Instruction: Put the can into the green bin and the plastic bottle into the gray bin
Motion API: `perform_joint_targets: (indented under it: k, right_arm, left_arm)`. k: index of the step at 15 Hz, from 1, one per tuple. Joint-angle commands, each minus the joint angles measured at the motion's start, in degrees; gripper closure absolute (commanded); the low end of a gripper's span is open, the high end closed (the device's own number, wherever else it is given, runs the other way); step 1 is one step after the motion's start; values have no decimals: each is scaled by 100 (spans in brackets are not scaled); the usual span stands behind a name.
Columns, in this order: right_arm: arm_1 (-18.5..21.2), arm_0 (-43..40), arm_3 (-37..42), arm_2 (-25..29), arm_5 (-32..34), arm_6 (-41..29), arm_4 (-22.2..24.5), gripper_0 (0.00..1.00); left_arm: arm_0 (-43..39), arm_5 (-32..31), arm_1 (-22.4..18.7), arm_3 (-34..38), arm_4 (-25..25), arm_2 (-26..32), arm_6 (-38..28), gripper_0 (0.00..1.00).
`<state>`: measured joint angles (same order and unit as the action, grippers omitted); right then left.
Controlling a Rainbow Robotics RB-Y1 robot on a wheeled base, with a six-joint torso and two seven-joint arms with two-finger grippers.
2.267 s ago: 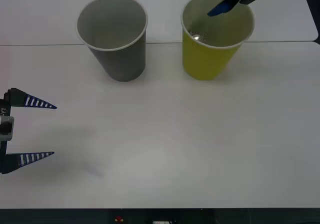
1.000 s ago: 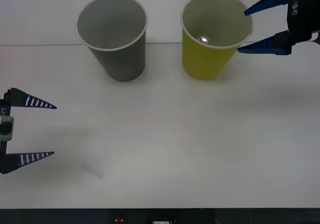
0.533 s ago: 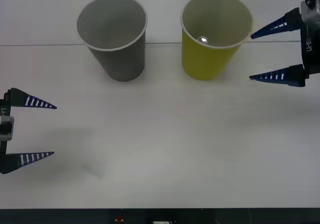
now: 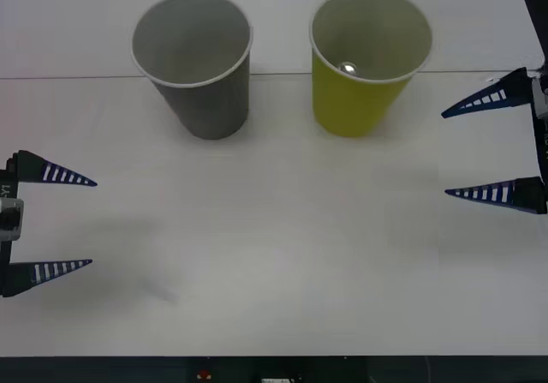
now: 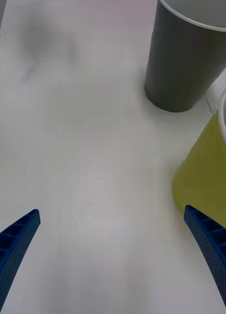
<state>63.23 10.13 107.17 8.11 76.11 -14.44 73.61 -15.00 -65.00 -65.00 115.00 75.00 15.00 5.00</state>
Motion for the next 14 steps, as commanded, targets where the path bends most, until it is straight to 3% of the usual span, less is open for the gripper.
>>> perform_joint_targets:
  k: [1,7,14]
  right_arm:
    - [-39,-723,366,306,0,-24,4,0]
    - [-408,-1901,1060,982,-114,20,329,0]
    - [-496,-2121,1060,1167,-114,91,540,0]
  left_arm:
    - [0,0,0,0,0,0,0,0]
    - [0,0,0,0,0,0,0,0]
    - [0,0,0,0,0,0,0,0]
